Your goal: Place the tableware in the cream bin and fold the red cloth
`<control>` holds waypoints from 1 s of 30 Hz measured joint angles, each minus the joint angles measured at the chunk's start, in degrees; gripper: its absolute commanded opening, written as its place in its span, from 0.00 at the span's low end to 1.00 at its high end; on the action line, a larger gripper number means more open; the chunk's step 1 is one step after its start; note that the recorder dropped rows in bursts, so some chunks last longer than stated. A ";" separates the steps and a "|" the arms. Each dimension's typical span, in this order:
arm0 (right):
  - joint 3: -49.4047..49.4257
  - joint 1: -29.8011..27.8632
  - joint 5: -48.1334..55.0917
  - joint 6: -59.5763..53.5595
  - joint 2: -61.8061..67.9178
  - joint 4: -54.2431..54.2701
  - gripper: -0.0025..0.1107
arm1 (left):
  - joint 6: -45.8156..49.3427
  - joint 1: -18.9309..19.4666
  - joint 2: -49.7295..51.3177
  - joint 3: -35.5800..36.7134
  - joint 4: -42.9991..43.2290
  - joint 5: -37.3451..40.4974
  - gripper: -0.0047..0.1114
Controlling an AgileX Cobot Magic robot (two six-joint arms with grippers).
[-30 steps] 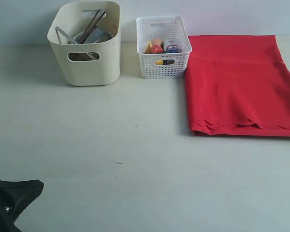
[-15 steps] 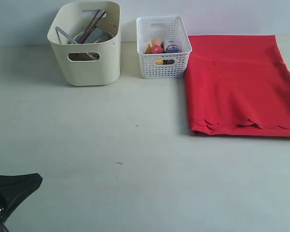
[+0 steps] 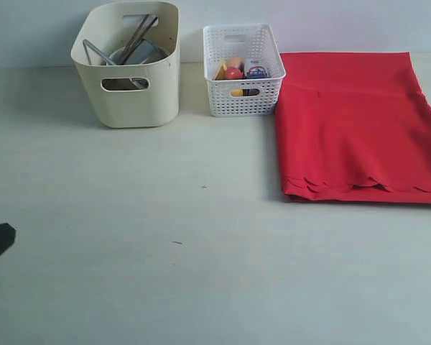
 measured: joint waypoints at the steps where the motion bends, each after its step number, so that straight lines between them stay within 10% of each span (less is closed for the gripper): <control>1: 0.00 0.00 0.00 0.00 0.00 0.00 0.02 | 0.00 1.75 -1.13 0.00 0.00 -0.18 0.05; 13: 0.00 0.00 -0.10 0.00 0.00 0.00 0.02 | -0.42 32.74 -21.71 0.00 -0.34 -6.88 0.05; 23: 0.00 0.00 -0.20 0.00 0.00 0.00 0.02 | -0.42 69.28 -30.58 0.00 -1.07 -21.82 0.05; 30: 0.00 0.00 -0.20 0.00 0.00 0.00 0.02 | -0.42 74.65 -30.58 0.00 -1.07 -32.47 0.05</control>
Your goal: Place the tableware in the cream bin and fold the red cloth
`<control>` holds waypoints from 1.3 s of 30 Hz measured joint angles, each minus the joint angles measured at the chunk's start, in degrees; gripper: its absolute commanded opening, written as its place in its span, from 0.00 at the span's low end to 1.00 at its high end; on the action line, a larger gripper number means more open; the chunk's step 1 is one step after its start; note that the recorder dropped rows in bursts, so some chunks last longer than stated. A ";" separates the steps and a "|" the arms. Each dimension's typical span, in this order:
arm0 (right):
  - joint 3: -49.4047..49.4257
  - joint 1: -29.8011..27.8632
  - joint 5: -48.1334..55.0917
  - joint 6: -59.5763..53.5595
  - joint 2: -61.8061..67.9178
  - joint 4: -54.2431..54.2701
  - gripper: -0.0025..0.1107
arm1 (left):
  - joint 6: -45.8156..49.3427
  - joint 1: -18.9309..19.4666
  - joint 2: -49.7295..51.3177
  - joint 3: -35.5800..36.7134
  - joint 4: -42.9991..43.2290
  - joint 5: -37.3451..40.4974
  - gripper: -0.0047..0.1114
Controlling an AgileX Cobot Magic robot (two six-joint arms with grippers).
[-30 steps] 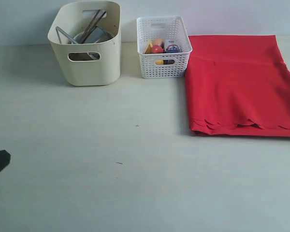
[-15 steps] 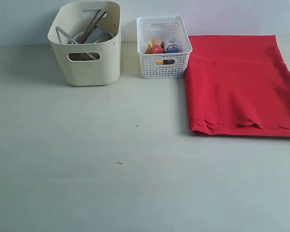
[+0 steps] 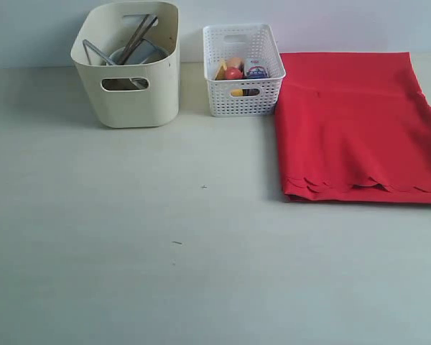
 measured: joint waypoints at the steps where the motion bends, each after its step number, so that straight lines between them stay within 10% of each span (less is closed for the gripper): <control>1: 0.00 0.00 0.00 0.00 0.00 0.00 0.02 | 0.00 0.00 0.00 0.00 0.00 -0.94 0.05; 11: 0.00 0.00 0.00 0.00 0.00 0.00 0.02 | 13.31 0.00 0.00 0.00 -11.69 -5.01 0.05; 24: 0.00 0.00 0.00 0.00 0.00 0.00 0.02 | 79.18 0.00 0.00 0.00 -78.36 -0.54 0.05; 39: 0.00 0.00 0.00 0.00 0.00 0.00 0.02 | 85.49 0.00 0.00 0.00 -82.09 9.81 0.05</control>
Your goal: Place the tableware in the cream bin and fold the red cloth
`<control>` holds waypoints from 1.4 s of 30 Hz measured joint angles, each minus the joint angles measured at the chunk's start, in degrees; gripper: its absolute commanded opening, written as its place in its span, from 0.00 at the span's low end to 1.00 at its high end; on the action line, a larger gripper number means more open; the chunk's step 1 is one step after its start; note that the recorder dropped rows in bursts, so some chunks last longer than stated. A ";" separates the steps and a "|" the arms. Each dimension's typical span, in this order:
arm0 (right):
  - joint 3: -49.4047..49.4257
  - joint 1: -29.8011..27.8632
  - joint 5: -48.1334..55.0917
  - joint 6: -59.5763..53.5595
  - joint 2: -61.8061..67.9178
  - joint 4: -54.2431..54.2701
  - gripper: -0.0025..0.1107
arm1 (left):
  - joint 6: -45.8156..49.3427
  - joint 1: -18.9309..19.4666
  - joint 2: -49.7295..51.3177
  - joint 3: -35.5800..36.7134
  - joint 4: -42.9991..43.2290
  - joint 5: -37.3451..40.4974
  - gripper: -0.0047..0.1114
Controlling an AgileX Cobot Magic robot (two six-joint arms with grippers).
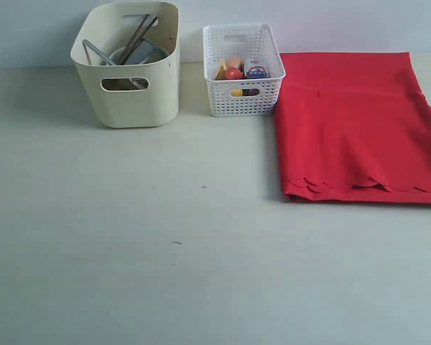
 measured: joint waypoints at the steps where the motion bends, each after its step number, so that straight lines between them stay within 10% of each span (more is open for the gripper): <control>1: 0.00 0.00 0.00 0.00 0.00 0.00 0.02 | 0.00 0.00 0.00 0.00 0.00 0.04 0.05; 29: 0.00 0.00 0.00 0.00 0.00 0.00 0.02 | 0.35 0.00 0.00 0.00 0.00 3.60 0.05; 42: 0.00 0.00 -1.84 -18.26 -0.26 -10.27 0.02 | 0.35 0.00 0.00 0.00 0.00 3.78 0.05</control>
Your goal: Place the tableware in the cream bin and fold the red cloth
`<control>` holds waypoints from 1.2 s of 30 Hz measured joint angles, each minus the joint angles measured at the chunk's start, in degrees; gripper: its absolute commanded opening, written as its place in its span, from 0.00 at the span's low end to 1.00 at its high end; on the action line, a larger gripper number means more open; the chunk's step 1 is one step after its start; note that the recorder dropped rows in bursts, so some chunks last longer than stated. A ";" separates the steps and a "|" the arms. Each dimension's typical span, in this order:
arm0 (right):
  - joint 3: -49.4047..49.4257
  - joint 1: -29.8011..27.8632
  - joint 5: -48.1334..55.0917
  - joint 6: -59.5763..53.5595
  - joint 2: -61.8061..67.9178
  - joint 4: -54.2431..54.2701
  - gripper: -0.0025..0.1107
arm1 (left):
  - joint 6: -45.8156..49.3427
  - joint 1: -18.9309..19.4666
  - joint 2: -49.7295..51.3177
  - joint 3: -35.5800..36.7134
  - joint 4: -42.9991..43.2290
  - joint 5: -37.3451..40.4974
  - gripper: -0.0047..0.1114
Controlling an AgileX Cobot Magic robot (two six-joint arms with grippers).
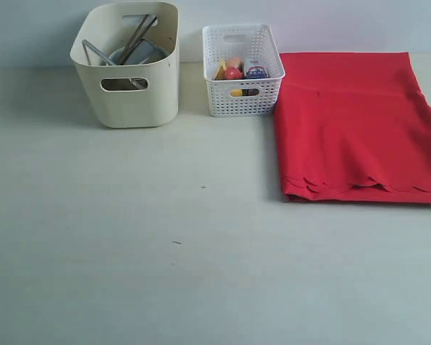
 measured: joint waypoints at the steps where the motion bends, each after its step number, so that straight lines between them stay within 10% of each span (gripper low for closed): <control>1: 0.00 0.00 0.53 0.00 0.00 0.00 0.02 | 0.00 0.00 0.00 0.00 0.00 0.00 0.05; 24: 25.11 0.00 6.21 2.96 -48.28 4.03 0.02 | 0.00 0.00 0.00 0.00 0.00 0.00 0.05; 36: 27.35 0.00 8.52 3.07 -49.83 4.03 0.02 | 0.00 0.00 0.00 0.13 0.00 0.09 0.05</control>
